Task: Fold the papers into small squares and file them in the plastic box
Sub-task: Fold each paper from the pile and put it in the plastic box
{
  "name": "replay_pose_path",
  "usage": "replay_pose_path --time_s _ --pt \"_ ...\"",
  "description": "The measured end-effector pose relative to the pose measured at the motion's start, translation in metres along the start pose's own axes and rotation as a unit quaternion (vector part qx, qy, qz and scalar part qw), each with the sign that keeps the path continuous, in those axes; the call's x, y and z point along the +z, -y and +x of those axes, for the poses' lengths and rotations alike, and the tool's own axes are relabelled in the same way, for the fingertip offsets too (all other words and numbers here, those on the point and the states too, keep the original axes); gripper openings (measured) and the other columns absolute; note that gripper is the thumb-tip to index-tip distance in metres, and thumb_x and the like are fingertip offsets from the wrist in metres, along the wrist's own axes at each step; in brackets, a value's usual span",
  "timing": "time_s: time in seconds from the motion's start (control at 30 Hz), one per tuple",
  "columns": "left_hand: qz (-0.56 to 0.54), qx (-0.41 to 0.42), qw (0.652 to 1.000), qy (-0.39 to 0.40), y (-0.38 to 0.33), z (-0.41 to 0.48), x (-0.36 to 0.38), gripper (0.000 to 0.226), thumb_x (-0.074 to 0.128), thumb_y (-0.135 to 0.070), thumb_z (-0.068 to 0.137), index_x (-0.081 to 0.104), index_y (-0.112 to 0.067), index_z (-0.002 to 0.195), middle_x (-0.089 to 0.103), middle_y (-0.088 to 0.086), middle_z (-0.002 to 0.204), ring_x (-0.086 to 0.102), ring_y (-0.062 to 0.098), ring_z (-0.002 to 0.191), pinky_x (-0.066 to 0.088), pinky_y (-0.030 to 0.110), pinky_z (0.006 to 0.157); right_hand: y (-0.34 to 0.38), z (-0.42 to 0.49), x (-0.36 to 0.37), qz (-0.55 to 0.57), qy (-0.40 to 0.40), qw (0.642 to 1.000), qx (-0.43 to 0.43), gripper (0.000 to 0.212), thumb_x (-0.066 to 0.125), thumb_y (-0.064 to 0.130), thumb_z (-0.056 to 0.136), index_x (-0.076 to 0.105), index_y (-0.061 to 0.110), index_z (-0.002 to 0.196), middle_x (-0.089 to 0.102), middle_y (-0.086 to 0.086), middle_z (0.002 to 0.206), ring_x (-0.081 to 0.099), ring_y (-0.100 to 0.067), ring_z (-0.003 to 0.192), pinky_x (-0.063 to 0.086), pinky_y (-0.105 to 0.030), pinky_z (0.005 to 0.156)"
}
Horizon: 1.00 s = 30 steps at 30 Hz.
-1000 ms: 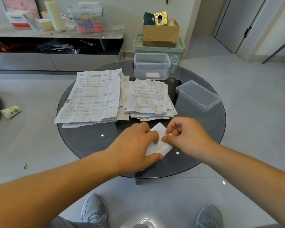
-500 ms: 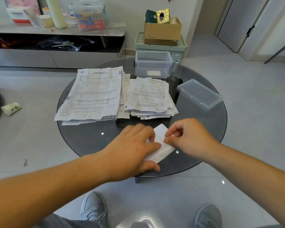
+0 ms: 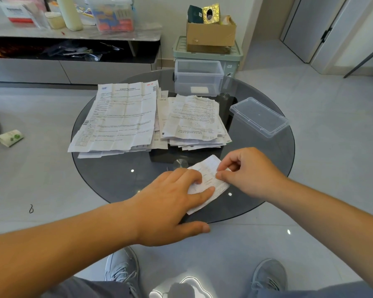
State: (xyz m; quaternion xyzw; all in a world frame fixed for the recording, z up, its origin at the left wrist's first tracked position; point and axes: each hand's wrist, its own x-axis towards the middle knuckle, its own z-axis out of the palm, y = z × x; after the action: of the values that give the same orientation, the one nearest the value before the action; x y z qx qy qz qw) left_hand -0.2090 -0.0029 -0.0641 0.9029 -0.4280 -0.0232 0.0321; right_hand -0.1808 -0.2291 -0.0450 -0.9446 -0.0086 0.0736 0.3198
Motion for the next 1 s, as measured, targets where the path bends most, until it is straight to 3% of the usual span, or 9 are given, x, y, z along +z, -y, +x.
replay_pose_path --time_s 0.1,0.17,0.27,0.33,0.47,0.57,0.8,0.93,1.0 --pt "0.042 0.028 0.999 0.006 0.003 -0.005 -0.004 0.074 0.028 -0.076 0.094 0.035 -0.033 0.154 0.041 0.006 0.145 0.042 0.023 0.131 0.037 0.034 0.109 0.000 -0.004 0.001 -0.029 0.014 0.999 -0.005 0.008 0.078 0.030 0.085 0.070 0.034 0.084 0.062 0.011 0.086 0.057 -0.008 0.079 0.043 -0.020 0.065" --pt "0.083 0.043 0.996 0.000 0.004 -0.007 -0.004 0.076 0.028 -0.078 0.094 0.040 -0.029 0.152 0.050 0.006 0.138 0.051 0.023 0.124 0.046 0.036 0.103 -0.002 -0.011 0.003 -0.057 -0.019 0.998 -0.031 0.010 0.075 0.030 0.087 0.069 0.035 0.094 0.057 0.012 0.101 0.052 -0.008 0.097 0.043 -0.024 0.077" --pt "0.102 0.055 0.993 -0.002 0.001 -0.010 -0.002 0.086 0.027 -0.082 0.091 0.037 -0.024 0.154 0.054 0.007 0.134 0.053 0.025 0.120 0.048 0.039 0.103 -0.008 -0.031 0.009 -0.162 -0.117 0.949 -0.242 0.013 0.063 0.024 0.094 0.073 0.023 0.102 0.061 0.006 0.118 0.051 -0.018 0.115 0.045 -0.039 0.092" --pt "0.106 0.053 0.993 0.014 -0.002 -0.011 -0.002 0.093 0.025 -0.085 0.089 0.031 -0.021 0.156 0.051 0.009 0.139 0.050 0.027 0.126 0.042 0.041 0.109 -0.019 -0.048 0.016 -0.217 -0.072 0.913 -0.338 0.027 0.052 0.026 0.097 0.071 0.020 0.116 0.063 0.003 0.131 0.053 -0.022 0.125 0.042 -0.044 0.101" --pt "0.083 0.034 0.995 0.048 -0.003 -0.013 0.002 0.100 0.019 -0.089 0.086 0.007 -0.024 0.161 0.024 0.011 0.163 0.024 0.032 0.148 0.012 0.042 0.121 -0.042 -0.071 0.025 -0.322 0.025 0.891 -0.319 0.058 0.028 0.048 0.106 0.034 0.018 0.155 0.032 0.003 0.161 0.024 -0.015 0.151 0.014 -0.039 0.121" --pt "0.106 0.030 0.993 0.037 -0.004 -0.015 0.003 0.100 0.020 -0.088 0.087 0.011 -0.022 0.161 0.030 0.012 0.161 0.031 0.032 0.146 0.013 0.041 0.118 -0.051 -0.070 0.019 -0.361 0.047 0.877 -0.313 0.065 0.025 0.055 0.106 0.019 0.019 0.159 0.016 0.004 0.166 0.010 -0.013 0.154 0.007 -0.039 0.121" --pt "0.124 0.065 0.990 0.020 0.002 -0.027 0.002 0.084 0.026 -0.078 0.095 0.027 -0.022 0.159 0.035 0.017 0.159 0.036 0.032 0.146 0.020 0.043 0.116 -0.061 -0.058 0.011 -0.345 0.045 0.881 -0.321 0.054 0.024 0.051 0.107 0.035 0.029 0.154 0.024 0.010 0.163 0.013 -0.009 0.153 0.011 -0.038 0.121" --pt "0.063 0.076 0.995 0.025 0.013 -0.031 0.004 0.074 0.026 -0.071 0.099 0.014 -0.032 0.160 0.012 0.009 0.168 0.012 0.024 0.154 0.010 0.041 0.120 -0.069 -0.055 0.006 -0.305 0.021 0.891 -0.335 0.051 0.022 0.047 0.107 0.045 0.030 0.149 0.031 0.008 0.161 0.020 -0.011 0.152 0.019 -0.038 0.118" --pt "0.034 0.090 0.995 0.033 0.021 -0.032 0.005 0.068 0.028 -0.067 0.101 0.019 -0.035 0.159 0.007 0.005 0.168 0.004 0.020 0.155 0.010 0.040 0.123 -0.072 -0.054 0.004 -0.274 0.006 0.899 -0.341 0.050 0.022 0.046 0.108 0.051 0.029 0.145 0.035 0.007 0.159 0.025 -0.013 0.150 0.023 -0.037 0.116"
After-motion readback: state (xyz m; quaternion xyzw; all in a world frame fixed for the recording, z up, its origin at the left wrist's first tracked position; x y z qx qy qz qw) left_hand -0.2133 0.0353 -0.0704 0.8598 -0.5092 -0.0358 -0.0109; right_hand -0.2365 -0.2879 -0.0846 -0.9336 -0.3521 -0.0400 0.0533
